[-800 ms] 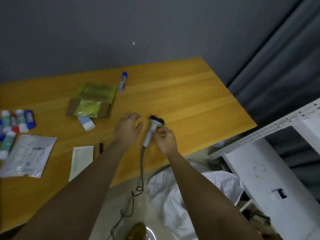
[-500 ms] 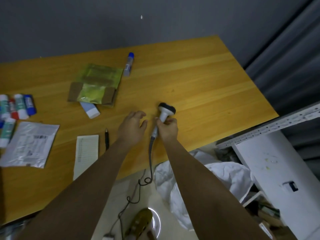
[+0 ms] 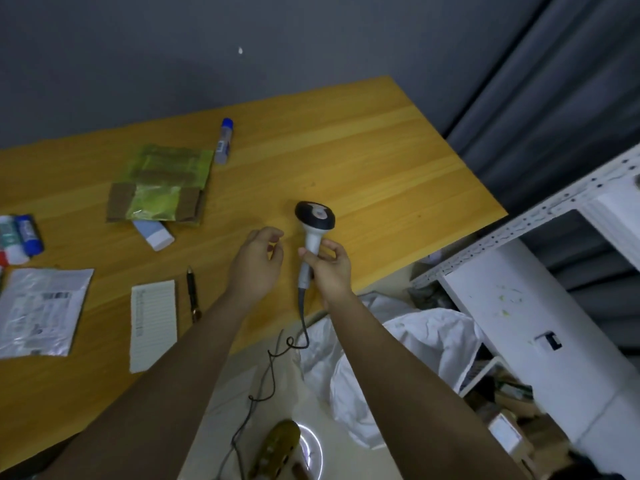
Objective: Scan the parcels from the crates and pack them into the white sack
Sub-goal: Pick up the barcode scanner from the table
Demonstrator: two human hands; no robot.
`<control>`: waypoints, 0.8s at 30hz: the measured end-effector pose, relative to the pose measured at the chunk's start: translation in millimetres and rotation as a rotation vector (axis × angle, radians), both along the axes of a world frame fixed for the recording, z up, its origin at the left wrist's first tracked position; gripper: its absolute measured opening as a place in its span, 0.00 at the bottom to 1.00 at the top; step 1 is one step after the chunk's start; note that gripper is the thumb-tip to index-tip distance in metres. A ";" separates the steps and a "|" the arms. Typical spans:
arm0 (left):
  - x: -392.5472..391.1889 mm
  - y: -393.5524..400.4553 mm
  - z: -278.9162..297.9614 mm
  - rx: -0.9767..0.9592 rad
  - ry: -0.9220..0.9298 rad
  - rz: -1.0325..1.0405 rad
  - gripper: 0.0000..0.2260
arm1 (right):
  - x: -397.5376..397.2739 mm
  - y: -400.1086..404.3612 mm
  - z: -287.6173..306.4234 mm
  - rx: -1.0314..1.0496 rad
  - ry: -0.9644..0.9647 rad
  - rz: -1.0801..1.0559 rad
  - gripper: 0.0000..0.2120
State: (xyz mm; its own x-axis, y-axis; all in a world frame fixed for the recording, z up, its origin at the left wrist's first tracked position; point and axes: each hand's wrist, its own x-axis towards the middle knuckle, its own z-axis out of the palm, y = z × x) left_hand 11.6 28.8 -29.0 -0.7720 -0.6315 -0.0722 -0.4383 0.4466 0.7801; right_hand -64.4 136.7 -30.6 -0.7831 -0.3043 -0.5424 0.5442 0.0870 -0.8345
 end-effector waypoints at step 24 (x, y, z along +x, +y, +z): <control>-12.4 362.1 7.6 0.050 -0.007 -0.623 0.11 | 79.2 434.2 30.7 0.044 0.092 -0.475 0.15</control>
State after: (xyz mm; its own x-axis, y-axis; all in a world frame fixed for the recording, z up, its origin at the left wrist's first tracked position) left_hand -0.8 390.9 -21.4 -0.9937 -0.0584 -0.0959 -0.1119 0.5831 0.8047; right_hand 14.8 570.8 0.1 -0.8753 0.1195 -0.4686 0.4563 -0.1169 -0.8821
